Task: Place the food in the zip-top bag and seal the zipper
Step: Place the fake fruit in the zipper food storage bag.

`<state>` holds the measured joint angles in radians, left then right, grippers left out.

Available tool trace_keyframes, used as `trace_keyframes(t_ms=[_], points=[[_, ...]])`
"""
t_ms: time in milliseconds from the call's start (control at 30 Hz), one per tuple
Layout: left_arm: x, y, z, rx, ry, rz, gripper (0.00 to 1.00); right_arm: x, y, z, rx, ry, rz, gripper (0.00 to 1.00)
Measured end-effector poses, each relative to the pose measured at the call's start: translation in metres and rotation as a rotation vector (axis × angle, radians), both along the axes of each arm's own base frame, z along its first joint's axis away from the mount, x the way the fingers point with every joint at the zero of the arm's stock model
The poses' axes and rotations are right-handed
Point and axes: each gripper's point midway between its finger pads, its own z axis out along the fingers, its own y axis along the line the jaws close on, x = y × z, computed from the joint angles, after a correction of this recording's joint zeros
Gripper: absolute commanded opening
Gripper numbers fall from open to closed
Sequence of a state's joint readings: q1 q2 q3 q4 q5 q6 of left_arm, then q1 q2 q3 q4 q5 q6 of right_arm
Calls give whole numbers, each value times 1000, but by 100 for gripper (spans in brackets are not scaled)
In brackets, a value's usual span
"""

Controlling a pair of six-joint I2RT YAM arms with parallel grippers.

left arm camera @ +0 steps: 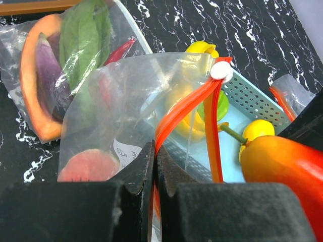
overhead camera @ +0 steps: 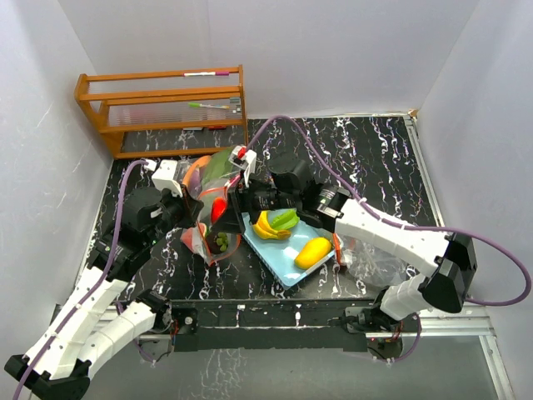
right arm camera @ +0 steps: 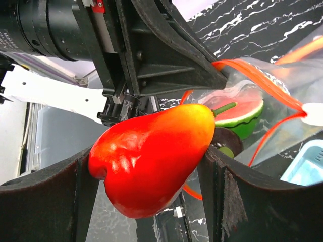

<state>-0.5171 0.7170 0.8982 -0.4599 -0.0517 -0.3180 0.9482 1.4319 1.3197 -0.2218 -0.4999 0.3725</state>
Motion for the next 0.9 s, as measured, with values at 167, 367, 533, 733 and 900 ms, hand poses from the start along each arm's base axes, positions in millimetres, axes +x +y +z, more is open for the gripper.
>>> trace_keyframes(t_ms=[167, 367, 533, 733, 900], points=[[0, -1, 0, -4, -1, -6, 0, 6, 13, -9, -6, 12, 12, 49], [-2, -1, 3, -8, -8, -7, 0, 22, 27, -49, -89, 69, -28, 48], [-5, 1, 3, -8, -8, -7, 0, 51, 27, -78, -182, 72, -181, 48], [-7, 2, 4, -14, -11, -6, 0, 85, 28, -88, -235, 42, -349, 64], [-8, 2, 5, -18, -11, -4, 0, 98, 37, -81, -237, 11, -414, 86]])
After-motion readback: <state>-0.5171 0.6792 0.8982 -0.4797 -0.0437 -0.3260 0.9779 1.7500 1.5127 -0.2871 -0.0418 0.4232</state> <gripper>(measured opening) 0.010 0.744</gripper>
